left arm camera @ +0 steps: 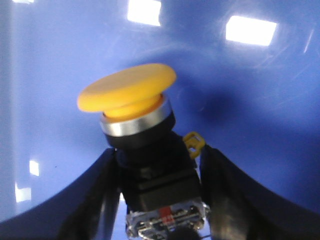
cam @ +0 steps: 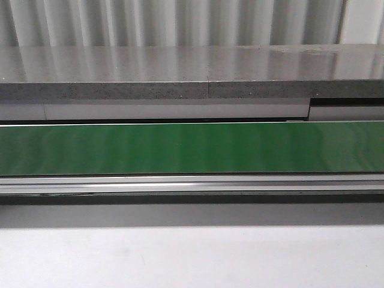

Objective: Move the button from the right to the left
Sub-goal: 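Lift the button with the left gripper and carry it over the blue tray, then lower the button into the blue tray and open the left gripper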

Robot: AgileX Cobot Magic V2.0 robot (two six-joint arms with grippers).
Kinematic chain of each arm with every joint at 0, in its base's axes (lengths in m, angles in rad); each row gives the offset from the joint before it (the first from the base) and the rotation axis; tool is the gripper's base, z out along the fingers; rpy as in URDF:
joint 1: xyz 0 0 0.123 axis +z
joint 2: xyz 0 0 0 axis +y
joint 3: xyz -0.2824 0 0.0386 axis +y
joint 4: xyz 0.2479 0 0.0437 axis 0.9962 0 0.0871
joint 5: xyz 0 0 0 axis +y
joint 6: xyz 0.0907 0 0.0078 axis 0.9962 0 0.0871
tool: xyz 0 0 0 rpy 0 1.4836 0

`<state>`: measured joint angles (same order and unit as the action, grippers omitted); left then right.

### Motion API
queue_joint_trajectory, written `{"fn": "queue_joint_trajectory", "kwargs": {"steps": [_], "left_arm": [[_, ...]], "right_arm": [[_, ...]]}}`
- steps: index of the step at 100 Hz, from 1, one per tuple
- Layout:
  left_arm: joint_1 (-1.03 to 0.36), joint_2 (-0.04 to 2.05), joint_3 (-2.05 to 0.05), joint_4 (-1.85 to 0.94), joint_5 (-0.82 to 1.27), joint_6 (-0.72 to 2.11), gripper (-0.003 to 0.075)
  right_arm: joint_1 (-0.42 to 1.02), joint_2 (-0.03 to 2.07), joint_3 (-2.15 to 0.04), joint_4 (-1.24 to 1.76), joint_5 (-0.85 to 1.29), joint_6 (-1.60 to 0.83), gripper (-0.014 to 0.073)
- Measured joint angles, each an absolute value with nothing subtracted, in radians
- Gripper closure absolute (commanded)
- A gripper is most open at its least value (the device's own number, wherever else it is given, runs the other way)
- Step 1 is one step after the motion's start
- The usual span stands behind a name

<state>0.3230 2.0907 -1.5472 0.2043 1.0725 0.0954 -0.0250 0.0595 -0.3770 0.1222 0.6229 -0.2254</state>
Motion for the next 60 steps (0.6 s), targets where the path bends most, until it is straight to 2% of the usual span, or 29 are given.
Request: {"fn": "queue_joint_trajectory", "kwargs": {"steps": [6, 11, 28, 38, 45, 60], "left_arm": [[0.323, 2.109, -1.547, 0.204, 1.073, 0.095, 0.0249], [0.323, 2.115, -1.547, 0.207, 1.073, 0.095, 0.0201], [0.323, 2.115, -1.548, 0.223, 1.073, 0.095, 0.0206], [0.325, 2.100, -1.548, 0.223, 1.073, 0.095, 0.0246], [0.327, 2.078, -1.548, 0.222, 1.073, 0.095, 0.0302], [0.327, 1.979, -1.548, 0.186, 1.050, 0.095, 0.0503]], "right_arm": [[-0.025, 0.059, -0.377, 0.122, 0.623, -0.225, 0.0660], [-0.025, 0.059, -0.377, 0.122, 0.623, -0.225, 0.0660], [-0.025, 0.059, -0.377, 0.122, 0.623, -0.225, 0.0660], [-0.025, 0.059, -0.377, 0.122, 0.623, -0.225, 0.0660], [-0.025, 0.059, -0.377, 0.122, 0.623, -0.225, 0.0660], [-0.025, 0.059, -0.377, 0.122, 0.623, -0.225, 0.0660]]}}
